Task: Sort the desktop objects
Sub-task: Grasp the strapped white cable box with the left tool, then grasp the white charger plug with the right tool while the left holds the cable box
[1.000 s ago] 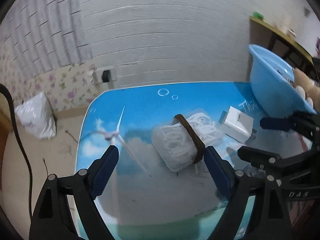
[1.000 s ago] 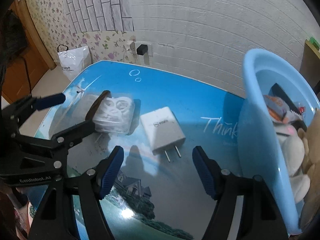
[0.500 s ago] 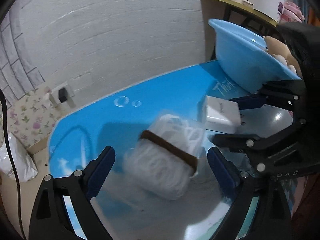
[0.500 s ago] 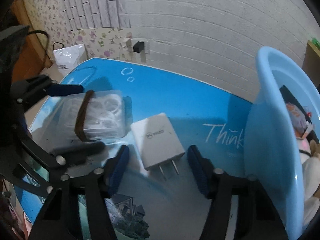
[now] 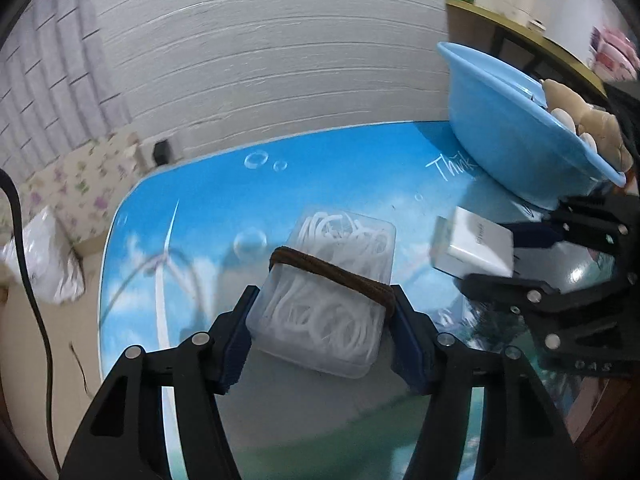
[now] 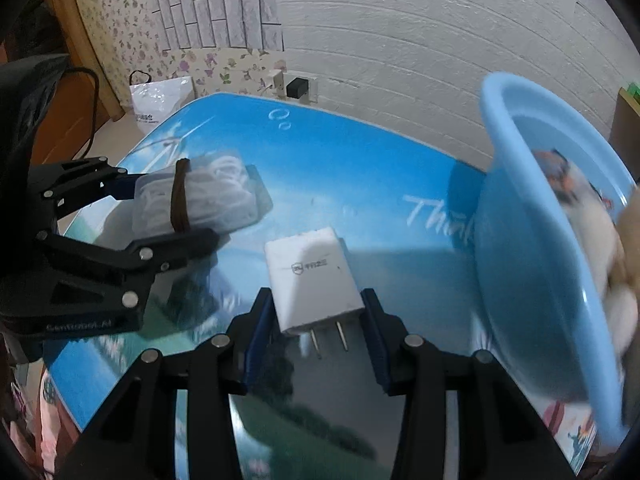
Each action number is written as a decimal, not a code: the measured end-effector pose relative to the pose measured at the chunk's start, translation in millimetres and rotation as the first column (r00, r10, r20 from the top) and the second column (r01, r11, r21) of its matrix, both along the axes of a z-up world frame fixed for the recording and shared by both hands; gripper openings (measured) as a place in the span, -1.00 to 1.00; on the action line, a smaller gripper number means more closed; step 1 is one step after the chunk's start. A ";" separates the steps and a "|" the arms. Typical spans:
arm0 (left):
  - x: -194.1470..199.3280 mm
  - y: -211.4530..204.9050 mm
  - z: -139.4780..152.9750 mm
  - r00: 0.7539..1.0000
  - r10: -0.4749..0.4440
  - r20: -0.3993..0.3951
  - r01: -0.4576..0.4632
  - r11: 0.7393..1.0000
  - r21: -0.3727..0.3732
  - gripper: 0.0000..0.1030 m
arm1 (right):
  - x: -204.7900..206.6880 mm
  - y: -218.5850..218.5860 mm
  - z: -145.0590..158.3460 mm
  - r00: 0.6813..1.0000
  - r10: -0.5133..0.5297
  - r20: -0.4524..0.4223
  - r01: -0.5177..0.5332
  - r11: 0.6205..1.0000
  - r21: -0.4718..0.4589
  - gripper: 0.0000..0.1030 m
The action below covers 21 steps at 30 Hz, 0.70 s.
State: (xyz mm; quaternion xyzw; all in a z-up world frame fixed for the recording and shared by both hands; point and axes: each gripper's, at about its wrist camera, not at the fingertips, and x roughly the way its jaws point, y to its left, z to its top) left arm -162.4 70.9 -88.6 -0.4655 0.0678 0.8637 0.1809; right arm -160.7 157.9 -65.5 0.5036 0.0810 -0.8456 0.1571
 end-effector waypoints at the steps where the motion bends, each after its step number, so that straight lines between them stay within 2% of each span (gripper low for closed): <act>1: 4.4 -0.1 -0.5 1.000 0.022 0.000 -0.022 1.000 0.002 0.20 | 6.1 2.9 0.4 1.000 0.001 0.000 -0.001 1.000 -0.004 -0.17; 9: 43.1 18.4 12.2 0.986 0.164 -0.017 -0.164 0.986 0.018 0.20 | 50.7 29.6 4.3 1.000 -0.010 0.000 0.010 1.000 -0.020 -0.17; 14: 66.6 33.9 22.7 0.979 0.205 -0.020 -0.204 0.978 0.051 0.20 | 78.9 50.6 5.6 0.999 -0.038 -0.006 0.038 0.998 -0.044 -0.17; 21: 76.7 47.1 14.3 0.972 0.236 0.016 -0.237 0.971 0.019 0.20 | 96.7 83.3 8.7 0.994 -0.105 -0.019 0.104 0.993 -0.058 -0.18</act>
